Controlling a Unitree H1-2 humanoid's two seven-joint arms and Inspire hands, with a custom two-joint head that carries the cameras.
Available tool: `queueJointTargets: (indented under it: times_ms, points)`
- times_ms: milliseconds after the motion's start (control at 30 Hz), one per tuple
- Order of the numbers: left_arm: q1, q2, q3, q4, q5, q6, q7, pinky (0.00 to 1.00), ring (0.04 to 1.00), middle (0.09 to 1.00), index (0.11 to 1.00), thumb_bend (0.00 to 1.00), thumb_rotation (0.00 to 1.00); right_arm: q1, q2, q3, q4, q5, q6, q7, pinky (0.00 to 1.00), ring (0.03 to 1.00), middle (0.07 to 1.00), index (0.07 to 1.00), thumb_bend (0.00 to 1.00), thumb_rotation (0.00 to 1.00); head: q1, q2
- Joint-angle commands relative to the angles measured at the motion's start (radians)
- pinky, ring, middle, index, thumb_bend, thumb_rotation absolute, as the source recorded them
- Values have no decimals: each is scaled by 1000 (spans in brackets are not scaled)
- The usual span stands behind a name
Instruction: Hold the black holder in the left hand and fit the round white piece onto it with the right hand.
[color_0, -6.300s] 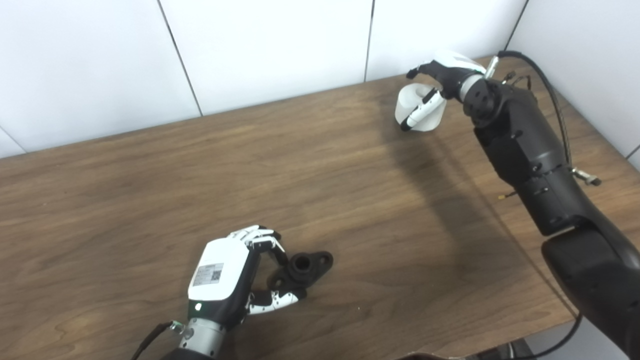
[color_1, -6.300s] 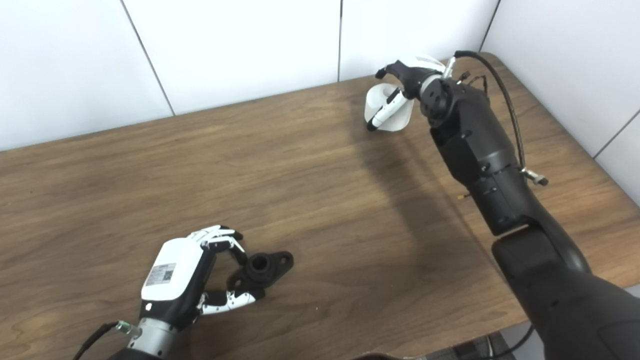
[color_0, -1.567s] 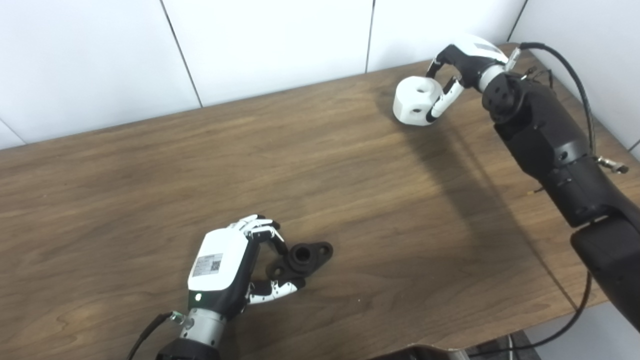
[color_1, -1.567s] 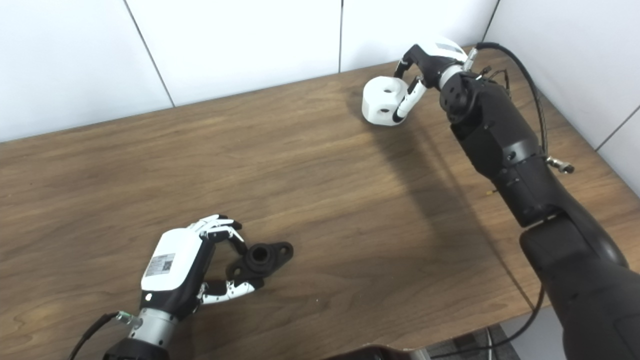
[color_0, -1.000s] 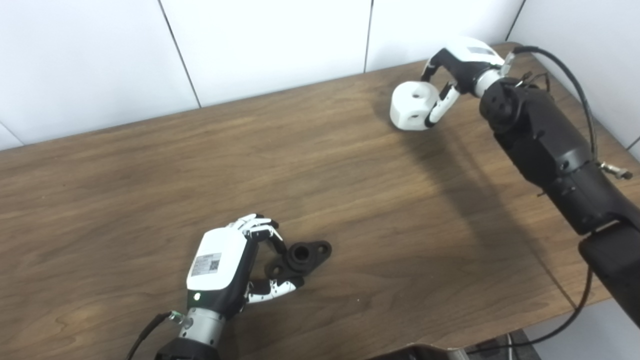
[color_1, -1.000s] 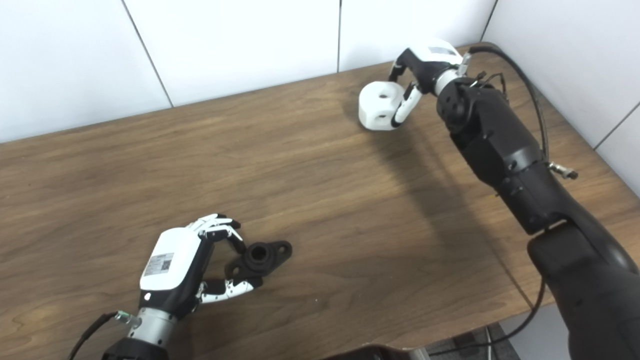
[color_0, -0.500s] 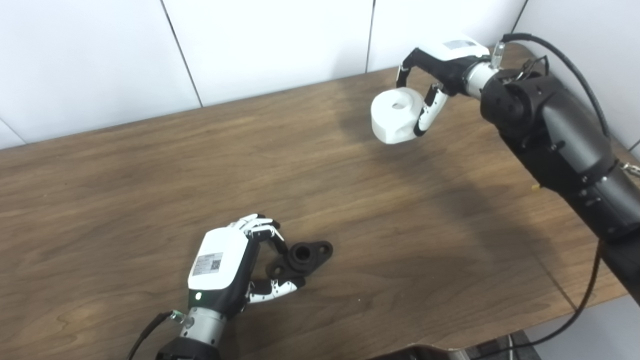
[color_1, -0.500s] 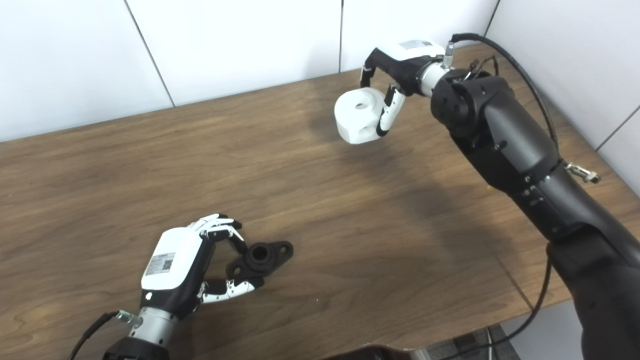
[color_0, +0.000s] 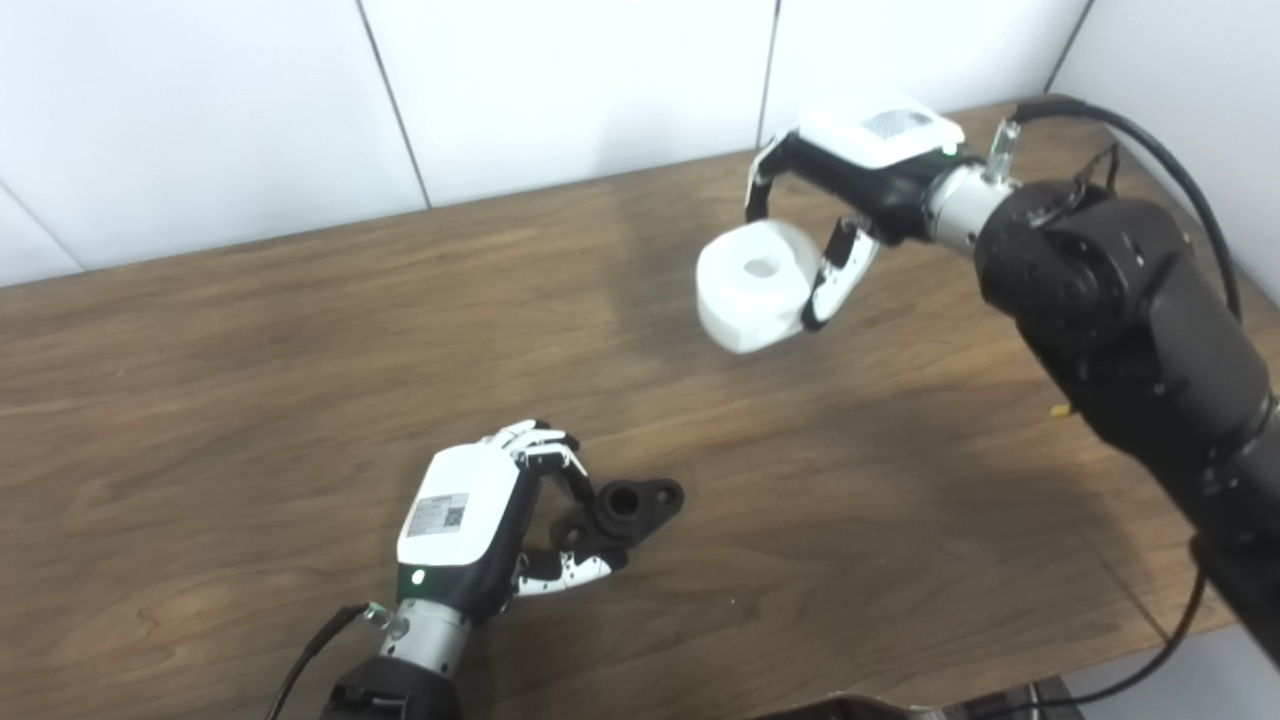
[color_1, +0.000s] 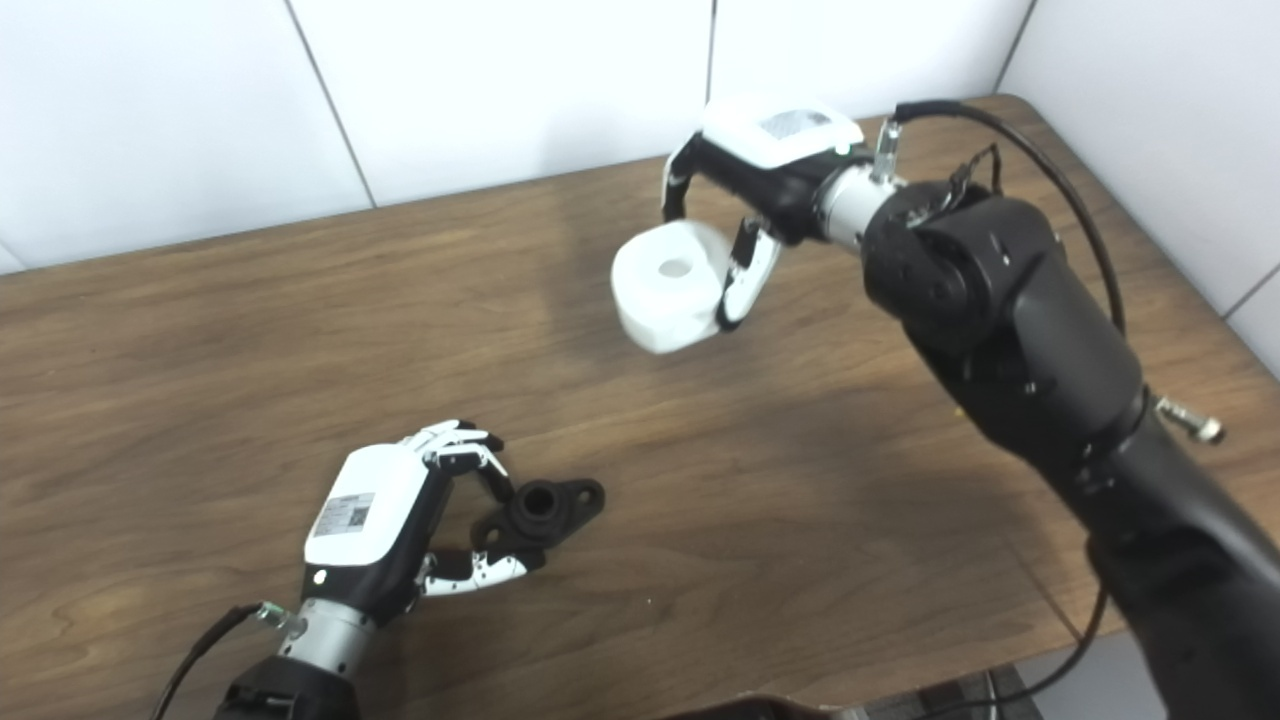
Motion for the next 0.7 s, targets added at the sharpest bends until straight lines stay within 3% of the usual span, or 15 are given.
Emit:
queueJointTargets:
  times_ms: [0, 367, 667]
  points:
    - [31, 8, -10, 39, 5, 44, -64, 734, 834, 752, 486, 517, 46, -22, -2, -33, -54, -5, 6, 14, 820, 879, 758, 484, 525, 137, 2, 1]
    - [33, 0, -7, 48, 0, 37, -47, 745, 830, 744, 485, 517, 44, 1, 129, -96, -185, 30, 6, 124, 819, 871, 748, 482, 525, 135, 22, 8]
    - [25, -4, -11, 35, 7, 55, -81, 757, 840, 752, 486, 517, 45, 5, 168, -89, -226, 50, 7, 178, 813, 862, 745, 481, 526, 137, 32, 19]
